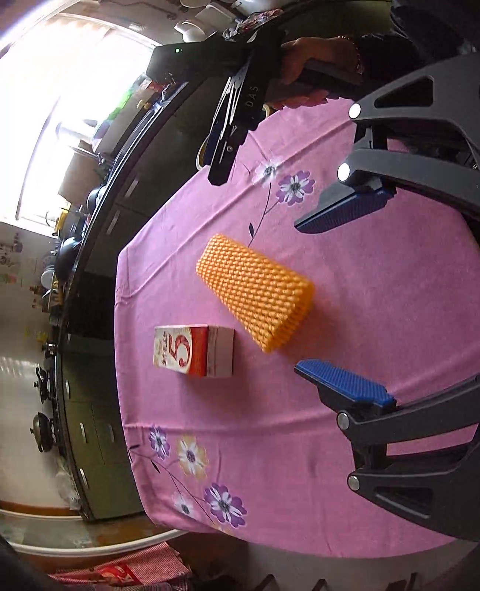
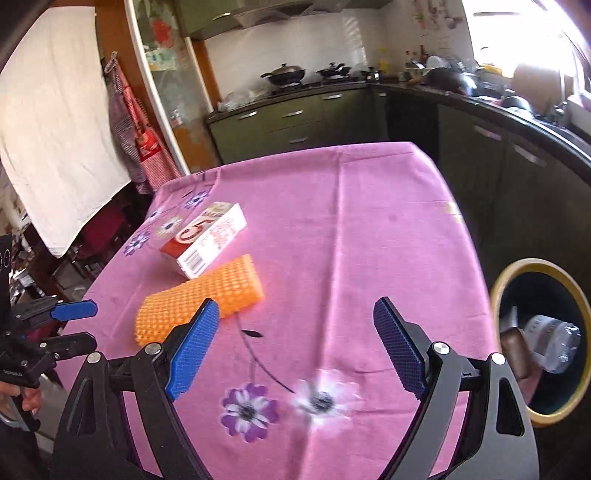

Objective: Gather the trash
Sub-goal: 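Grasp the orange foam net with the right gripper and lift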

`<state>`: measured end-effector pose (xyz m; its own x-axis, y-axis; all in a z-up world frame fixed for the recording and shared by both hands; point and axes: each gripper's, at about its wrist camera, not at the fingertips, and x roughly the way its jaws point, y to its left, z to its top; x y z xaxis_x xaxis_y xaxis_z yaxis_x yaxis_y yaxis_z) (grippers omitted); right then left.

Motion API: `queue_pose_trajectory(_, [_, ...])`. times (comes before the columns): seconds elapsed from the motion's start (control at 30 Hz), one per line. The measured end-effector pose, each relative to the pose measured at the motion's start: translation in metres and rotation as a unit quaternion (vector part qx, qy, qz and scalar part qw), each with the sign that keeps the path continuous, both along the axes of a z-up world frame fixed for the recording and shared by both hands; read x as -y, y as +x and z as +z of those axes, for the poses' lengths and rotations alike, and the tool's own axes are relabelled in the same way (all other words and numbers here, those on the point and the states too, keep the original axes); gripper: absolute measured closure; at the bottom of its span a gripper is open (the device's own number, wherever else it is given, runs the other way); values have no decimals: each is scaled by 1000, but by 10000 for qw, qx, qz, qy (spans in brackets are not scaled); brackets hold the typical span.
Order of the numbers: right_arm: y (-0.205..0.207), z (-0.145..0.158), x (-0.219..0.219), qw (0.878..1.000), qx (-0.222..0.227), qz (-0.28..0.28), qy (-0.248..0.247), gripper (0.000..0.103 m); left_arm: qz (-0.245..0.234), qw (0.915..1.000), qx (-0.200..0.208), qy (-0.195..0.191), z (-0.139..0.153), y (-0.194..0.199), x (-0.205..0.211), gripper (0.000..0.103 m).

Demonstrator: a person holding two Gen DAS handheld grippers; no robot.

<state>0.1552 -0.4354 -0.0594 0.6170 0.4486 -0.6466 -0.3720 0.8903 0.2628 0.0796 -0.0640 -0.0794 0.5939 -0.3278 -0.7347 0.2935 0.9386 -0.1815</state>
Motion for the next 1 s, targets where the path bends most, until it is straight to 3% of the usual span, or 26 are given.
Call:
queue_pose_trajectory(0.23, [22,-11,-68,9969,-432,657,81,13,409,9989,217,37,7,-15,-41,35])
queue_pose_trajectory(0.4, [48,-10,-72,9954,-557,775,-26,13,508,9986,168,20,2,-20,-55,35])
queue_pose_trajectory(0.6, [76,-26,-80,9871,-1117,1150,-3,13,473,9988,116,-27,-3,-19,-54,35])
queue_pose_trajectory(0.7, [78,-31,-81,9851,-1222,1211,36,31,423,9990,124,14,-3,-19,-51,35])
queue_pose_trajectory(0.77, [74,-30,-82,9847,-1188,1271,62,58,407,9991,118,42,-2,-18,-49,35])
queue_pose_trajectory(0.87, [65,-26,-77,9856,-1086,1286,140,85,388,9992,103,72,-2,-16,-47,35])
queue_pose_trajectory(1.0, [49,-15,-69,9869,-900,1305,311,92,328,9993,99,119,-2,-15,-41,35])
